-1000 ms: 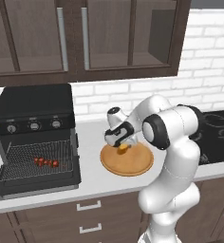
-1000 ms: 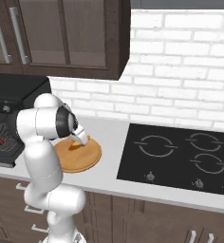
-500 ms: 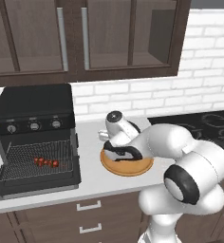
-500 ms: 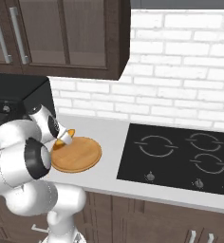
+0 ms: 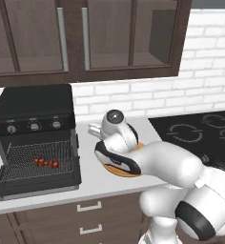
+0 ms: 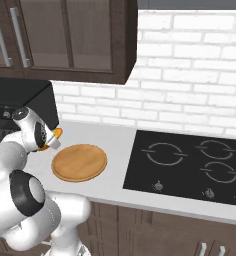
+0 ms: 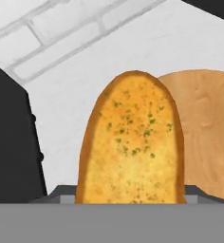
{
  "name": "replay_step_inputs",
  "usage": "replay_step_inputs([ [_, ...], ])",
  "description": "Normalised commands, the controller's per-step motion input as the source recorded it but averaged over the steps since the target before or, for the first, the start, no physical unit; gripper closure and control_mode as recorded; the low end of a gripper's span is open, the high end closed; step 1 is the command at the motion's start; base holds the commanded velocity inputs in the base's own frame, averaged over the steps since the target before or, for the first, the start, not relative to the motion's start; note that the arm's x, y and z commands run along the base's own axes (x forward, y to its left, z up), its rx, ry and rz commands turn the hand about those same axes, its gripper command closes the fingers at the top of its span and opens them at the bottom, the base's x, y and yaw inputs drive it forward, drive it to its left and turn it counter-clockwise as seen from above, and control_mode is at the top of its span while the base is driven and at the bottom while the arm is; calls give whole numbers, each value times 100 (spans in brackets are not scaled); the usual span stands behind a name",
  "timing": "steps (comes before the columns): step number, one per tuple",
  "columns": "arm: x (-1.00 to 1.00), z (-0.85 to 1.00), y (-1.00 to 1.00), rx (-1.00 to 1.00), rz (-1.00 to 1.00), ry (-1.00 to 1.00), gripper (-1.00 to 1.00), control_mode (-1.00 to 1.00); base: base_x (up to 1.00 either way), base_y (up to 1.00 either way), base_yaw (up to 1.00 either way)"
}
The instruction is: Pick up the kebab skewer and baguette bread, and place them inside the toaster oven. Close the toaster oven door and start by setting the timer.
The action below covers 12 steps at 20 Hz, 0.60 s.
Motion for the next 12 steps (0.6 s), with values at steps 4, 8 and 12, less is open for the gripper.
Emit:
replay_step_inputs([
  [4, -8, 30, 39, 30, -12, 4, 100, -100, 0, 0, 0],
  [8, -27, 10, 19, 41, -12, 12, 100, -100, 0, 0, 0],
  [12, -59, 0, 30, 40, -21, 2, 100, -100, 0, 0, 0],
])
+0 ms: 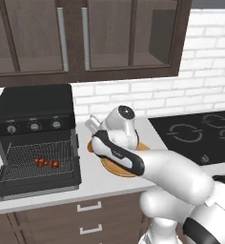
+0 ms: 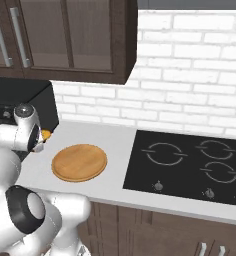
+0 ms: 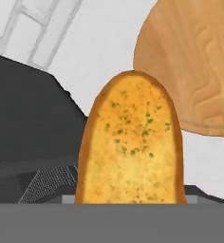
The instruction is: Pick up the kebab skewer and baguette bread, and place them inside the toaster oven. Close the toaster oven door and start by setting the timer.
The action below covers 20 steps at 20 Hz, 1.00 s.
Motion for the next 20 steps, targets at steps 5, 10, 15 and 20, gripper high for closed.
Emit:
replay_step_inputs([
  [5, -70, 0, 35, 38, -26, 2, 100, -100, 0, 0, 0],
  [10, -14, 0, 52, 27, -22, 25, 100, -100, 0, 0, 0],
  [15, 22, 14, 87, -3, -5, 33, 100, -100, 0, 0, 0],
  [20, 37, 43, 98, -17, -1, 21, 100, -100, 0, 0, 0],
])
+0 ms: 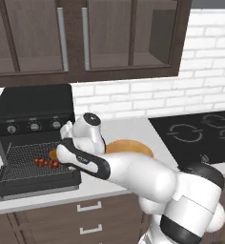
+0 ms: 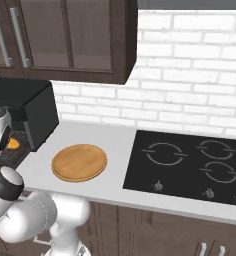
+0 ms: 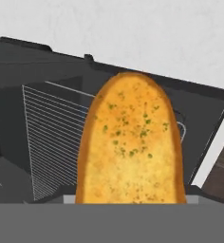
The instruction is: Pick up the kebab skewer and baguette bread, and place them inside the toaster oven. Close the toaster oven door and start by setting the timer.
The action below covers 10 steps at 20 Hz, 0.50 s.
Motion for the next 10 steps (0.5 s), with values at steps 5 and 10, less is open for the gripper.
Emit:
replay_step_inputs([
  [5, 11, 5, 96, -13, -9, 0, 100, -100, 0, 0, 0],
  [10, 8, -1, 93, -2, -14, 0, 100, -100, 0, 0, 0],
])
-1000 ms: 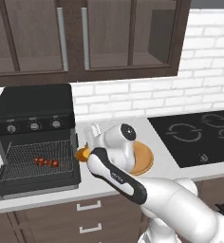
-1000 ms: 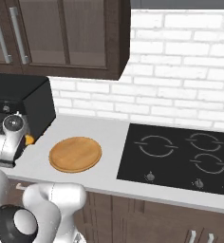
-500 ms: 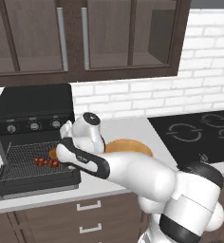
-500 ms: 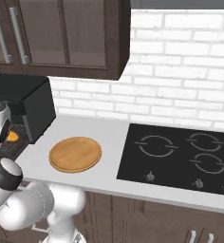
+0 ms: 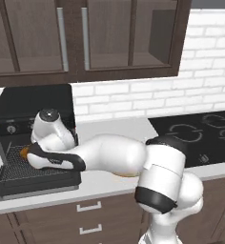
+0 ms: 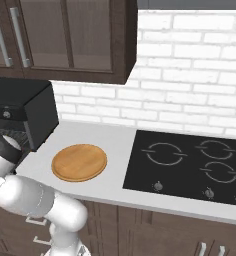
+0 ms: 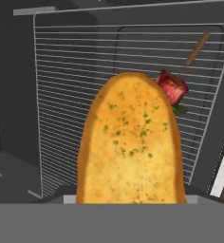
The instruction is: Pick up the kebab skewer and baguette bread, and place them inside the toaster oven. Close the toaster oven door and start by setting the timer.
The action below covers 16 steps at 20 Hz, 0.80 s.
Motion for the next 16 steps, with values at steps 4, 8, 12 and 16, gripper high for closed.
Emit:
replay_step_inputs([
  [4, 24, -11, 78, -2, -15, 7, 100, -100, 0, 0, 0],
  [8, 25, -46, 33, 0, -17, 2, 100, -100, 0, 0, 0],
  [12, -4, -13, 22, 0, -8, 0, 100, -100, 0, 0, 0],
  [16, -31, 1, 27, 0, -2, 5, 100, -100, 0, 0, 0],
])
